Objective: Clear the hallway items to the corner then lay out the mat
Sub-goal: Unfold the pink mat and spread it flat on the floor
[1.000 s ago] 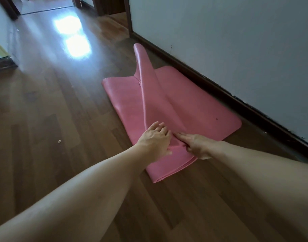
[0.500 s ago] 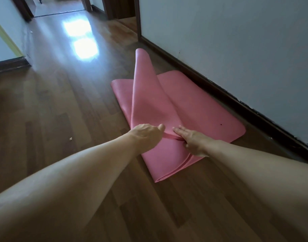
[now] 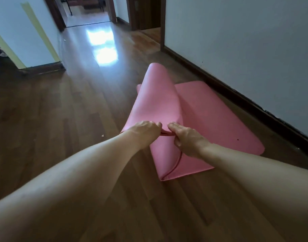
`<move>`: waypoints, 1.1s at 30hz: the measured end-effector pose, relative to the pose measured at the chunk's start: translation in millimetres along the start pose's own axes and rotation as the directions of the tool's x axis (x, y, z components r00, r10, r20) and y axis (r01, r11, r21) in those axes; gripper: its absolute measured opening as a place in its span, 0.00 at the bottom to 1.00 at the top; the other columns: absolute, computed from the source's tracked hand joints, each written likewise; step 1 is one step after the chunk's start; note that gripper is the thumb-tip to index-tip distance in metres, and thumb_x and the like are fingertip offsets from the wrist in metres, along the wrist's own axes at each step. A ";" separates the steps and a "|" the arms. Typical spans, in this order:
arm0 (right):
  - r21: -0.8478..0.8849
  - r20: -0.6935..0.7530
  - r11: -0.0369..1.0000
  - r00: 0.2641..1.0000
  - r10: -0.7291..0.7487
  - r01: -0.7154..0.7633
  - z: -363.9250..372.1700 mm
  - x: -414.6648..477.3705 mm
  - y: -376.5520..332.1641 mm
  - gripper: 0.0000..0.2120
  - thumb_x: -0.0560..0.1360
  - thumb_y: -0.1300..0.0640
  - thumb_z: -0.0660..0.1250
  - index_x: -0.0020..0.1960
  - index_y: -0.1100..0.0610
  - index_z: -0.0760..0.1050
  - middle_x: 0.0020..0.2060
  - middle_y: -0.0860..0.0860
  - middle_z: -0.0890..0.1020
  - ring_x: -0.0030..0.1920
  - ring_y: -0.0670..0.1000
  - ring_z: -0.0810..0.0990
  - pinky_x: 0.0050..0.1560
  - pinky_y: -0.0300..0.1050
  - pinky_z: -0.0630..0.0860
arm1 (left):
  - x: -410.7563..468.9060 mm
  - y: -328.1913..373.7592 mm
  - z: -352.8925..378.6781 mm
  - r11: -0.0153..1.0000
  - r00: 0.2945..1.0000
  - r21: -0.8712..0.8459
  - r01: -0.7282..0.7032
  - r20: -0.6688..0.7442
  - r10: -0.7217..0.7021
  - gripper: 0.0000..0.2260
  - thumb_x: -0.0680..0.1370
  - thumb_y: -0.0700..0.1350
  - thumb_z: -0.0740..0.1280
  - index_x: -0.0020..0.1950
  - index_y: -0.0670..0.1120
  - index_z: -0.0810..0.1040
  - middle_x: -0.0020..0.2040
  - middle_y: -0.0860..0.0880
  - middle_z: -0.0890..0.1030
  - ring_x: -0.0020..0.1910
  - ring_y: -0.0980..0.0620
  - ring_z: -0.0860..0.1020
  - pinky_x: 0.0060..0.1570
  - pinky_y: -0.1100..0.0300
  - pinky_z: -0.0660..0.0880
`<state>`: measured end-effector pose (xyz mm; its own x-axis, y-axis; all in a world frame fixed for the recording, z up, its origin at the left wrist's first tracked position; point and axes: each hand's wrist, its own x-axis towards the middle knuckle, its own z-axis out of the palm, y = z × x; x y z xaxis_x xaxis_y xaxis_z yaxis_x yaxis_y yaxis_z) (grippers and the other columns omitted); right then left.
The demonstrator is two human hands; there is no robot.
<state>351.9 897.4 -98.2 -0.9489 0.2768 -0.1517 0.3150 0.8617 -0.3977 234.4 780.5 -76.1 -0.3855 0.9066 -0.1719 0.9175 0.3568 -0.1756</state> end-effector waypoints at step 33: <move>-0.177 0.485 0.973 0.873 -0.043 0.146 122.7 46.7 -117.9 0.34 0.79 0.53 0.60 0.77 0.50 0.44 0.77 0.47 0.47 0.77 0.49 0.45 0.75 0.50 0.50 | -165.1 -107.1 146.5 0.972 0.845 0.008 0.234 0.493 -0.207 0.34 0.75 0.33 0.59 0.76 0.54 0.52 0.65 0.45 0.69 0.61 0.43 0.73 0.52 0.52 0.72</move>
<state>273.0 756.5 -169.4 -0.8325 -0.0018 -0.5540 0.1639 0.9544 -0.2494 185.5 559.6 -171.0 -0.5642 0.5811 -0.5865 0.8011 0.5571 -0.2187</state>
